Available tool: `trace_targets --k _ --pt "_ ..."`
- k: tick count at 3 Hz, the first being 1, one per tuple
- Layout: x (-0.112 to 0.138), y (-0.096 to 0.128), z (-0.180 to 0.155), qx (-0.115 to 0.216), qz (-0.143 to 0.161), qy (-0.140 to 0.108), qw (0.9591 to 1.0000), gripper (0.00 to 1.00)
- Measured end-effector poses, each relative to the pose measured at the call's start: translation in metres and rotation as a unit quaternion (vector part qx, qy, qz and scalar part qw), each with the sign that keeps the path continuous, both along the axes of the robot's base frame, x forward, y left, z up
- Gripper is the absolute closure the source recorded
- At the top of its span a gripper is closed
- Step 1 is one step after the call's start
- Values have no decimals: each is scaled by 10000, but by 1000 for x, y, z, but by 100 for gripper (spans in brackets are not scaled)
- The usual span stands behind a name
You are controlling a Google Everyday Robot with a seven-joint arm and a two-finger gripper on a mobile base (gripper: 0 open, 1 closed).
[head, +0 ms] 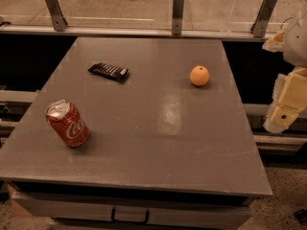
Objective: Pick rxbar chocolate
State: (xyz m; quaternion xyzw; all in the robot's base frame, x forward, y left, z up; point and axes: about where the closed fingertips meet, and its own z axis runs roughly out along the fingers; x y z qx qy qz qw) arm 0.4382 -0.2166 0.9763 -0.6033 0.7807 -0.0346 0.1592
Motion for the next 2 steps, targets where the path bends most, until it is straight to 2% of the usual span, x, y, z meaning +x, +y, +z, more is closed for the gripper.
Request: trace_targets --k 1,2 --pt "0 0 0 1 0 -1 10000 0" --pt "3 7 1 138 23 -49 9999 0"
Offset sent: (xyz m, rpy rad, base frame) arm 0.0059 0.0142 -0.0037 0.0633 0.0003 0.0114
